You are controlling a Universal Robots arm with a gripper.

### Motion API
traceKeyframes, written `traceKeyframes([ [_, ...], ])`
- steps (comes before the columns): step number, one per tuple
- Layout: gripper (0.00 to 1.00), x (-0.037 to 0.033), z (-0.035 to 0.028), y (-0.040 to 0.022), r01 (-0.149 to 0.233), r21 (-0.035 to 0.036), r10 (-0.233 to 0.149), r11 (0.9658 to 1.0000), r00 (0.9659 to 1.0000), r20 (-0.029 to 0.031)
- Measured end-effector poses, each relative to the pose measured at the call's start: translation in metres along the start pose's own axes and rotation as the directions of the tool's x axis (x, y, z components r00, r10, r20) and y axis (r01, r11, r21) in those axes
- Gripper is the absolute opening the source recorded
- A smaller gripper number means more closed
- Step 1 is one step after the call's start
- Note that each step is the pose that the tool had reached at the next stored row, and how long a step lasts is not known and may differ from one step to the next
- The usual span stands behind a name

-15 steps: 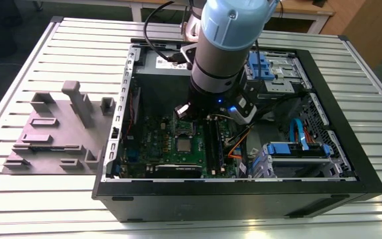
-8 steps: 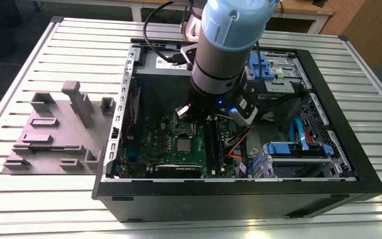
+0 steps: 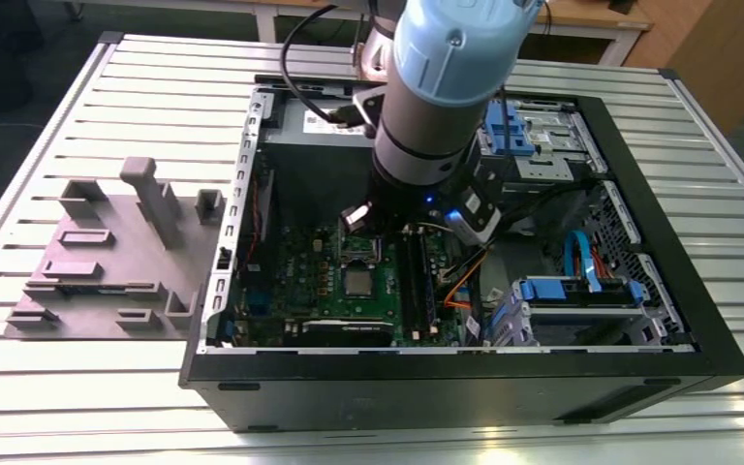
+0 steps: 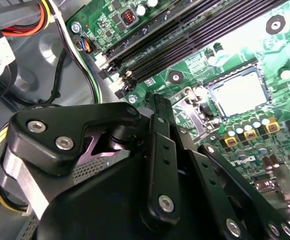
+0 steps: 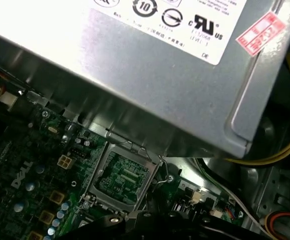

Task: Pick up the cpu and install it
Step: 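Close the cpu cover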

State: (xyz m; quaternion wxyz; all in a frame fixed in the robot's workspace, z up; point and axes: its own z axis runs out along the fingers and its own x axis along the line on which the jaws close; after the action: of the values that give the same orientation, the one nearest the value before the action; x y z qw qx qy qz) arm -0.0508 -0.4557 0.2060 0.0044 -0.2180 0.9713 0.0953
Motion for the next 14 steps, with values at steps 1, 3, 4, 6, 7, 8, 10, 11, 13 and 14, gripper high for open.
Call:
traceKeyframes([
  [1,0.10,-0.0004,0.0009,0.0000,0.000,-0.0003,0.000,1.0000,1.0000,-0.0004],
  [3,0.10,-0.0012,0.0025,0.0004,0.000,-0.0005,0.000,1.0000,1.0000,-0.0009],
  [4,0.10,-0.0016,0.0032,0.0009,0.000,-0.0006,0.000,1.0000,1.0000,-0.0010],
  [6,0.10,-0.0026,0.0043,0.0029,0.000,-0.0008,0.000,1.0000,1.0000,-0.0008],
  [7,0.10,-0.0031,0.0047,0.0039,0.000,-0.0009,0.000,1.0000,1.0000,-0.0008],
  [8,0.10,-0.0035,0.0050,0.0048,0.000,-0.0008,0.000,1.0000,1.0000,-0.0009],
  [10,0.10,-0.0039,0.0060,0.0052,0.000,-0.0012,0.000,1.0000,1.0000,-0.0006],
  [11,0.10,-0.0038,0.0063,0.0052,0.000,-0.0011,0.000,1.0000,1.0000,-0.0007],
  [13,0.10,-0.0037,0.0069,0.0051,0.000,-0.0010,0.000,1.0000,1.0000,-0.0008],
  [14,0.10,-0.0038,0.0072,0.0051,0.000,-0.0009,0.000,1.0000,1.0000,-0.0009],
])
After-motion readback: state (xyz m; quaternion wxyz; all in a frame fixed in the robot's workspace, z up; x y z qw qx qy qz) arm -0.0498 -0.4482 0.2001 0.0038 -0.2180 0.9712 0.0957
